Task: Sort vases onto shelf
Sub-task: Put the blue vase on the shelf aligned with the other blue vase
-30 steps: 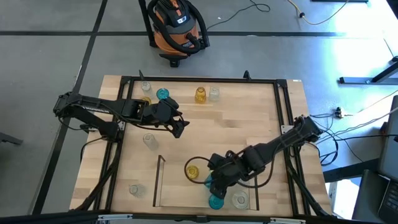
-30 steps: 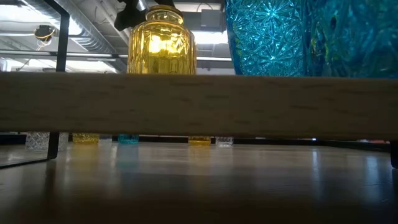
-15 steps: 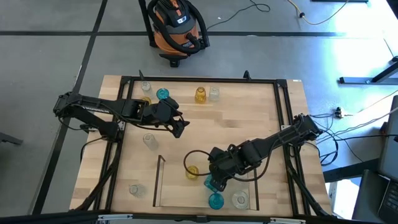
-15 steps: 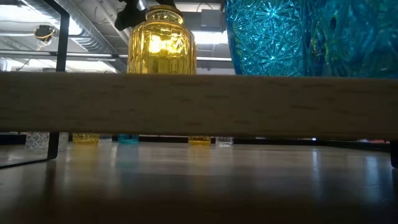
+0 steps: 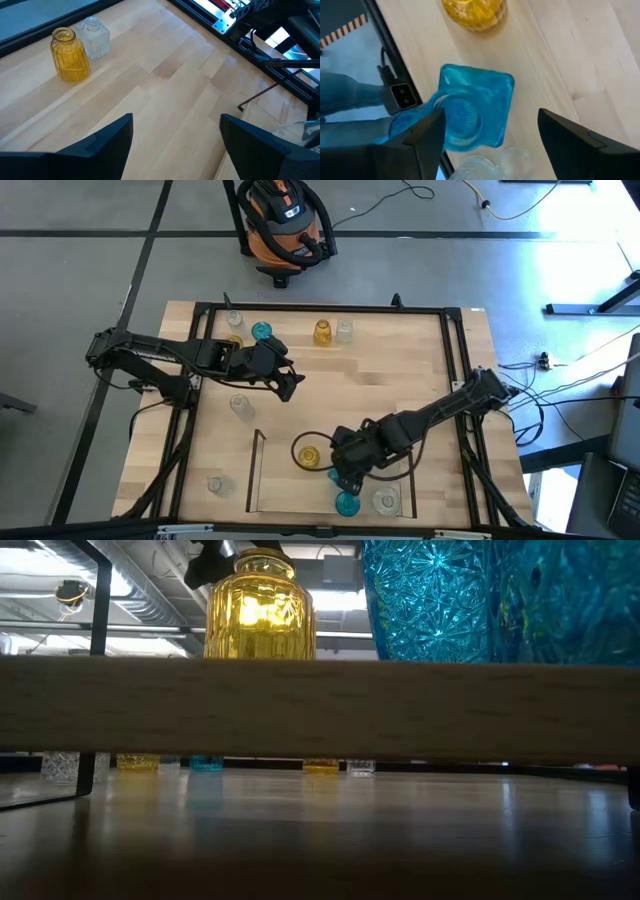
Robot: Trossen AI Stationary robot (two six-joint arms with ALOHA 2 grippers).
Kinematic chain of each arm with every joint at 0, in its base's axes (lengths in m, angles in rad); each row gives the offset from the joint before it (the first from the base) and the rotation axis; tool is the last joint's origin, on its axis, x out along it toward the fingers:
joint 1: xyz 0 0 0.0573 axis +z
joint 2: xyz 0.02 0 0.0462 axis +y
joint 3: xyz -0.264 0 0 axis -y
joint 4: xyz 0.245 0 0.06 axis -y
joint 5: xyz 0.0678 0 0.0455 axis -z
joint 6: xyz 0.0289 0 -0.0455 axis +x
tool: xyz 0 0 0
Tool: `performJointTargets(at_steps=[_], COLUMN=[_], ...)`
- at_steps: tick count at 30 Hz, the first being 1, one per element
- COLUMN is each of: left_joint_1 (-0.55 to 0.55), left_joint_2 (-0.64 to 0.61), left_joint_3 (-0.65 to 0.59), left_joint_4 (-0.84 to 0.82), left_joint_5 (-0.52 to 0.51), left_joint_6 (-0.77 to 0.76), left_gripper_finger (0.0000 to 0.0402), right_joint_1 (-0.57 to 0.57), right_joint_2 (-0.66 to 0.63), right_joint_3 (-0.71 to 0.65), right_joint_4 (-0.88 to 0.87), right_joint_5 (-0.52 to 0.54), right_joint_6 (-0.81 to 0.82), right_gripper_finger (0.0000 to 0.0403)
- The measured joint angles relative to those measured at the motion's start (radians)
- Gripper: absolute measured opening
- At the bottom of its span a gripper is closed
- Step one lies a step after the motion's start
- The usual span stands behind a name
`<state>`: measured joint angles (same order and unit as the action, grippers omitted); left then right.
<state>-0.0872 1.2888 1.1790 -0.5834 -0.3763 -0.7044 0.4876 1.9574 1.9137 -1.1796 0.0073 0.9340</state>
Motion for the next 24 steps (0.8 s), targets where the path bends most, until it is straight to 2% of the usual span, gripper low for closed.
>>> performJointTargets(at_steps=[5,8,13,20,22,24], left_joint_1=[0.0,0.0,0.0,0.0,0.0,0.0], left_joint_2=[0.0,0.0,0.0,0.0,0.0,0.0], left_joint_3=[0.0,0.0,0.0,0.0,0.0,0.0], left_joint_4=[0.0,-0.001,0.0,0.0,0.0,0.0], left_joint_5=[0.0,0.0,0.0,0.0,0.0,0.0], left_joint_6=[0.0,0.0,0.0,0.0,0.0,0.0], left_gripper_finger=[0.0289,0.0289,0.0289,0.0289,0.0289,0.0289], right_joint_1=[-0.005,-0.004,-0.005,-0.005,-0.005,-0.005], right_joint_2=[0.031,0.036,0.036,0.036,0.036,0.036], right_joint_3=[0.0,0.0,0.0,0.0,0.0,0.0], right_joint_4=[0.0,-0.001,-0.001,0.002,0.005,0.007], right_joint_5=[-0.023,-0.026,-0.027,-0.053,-0.055,-0.055], right_joint_6=[0.0,0.0,0.029,0.114,0.134,0.156], right_gripper_finger=[0.0273,0.0253,0.0177,0.0032,0.0011,0.0018])
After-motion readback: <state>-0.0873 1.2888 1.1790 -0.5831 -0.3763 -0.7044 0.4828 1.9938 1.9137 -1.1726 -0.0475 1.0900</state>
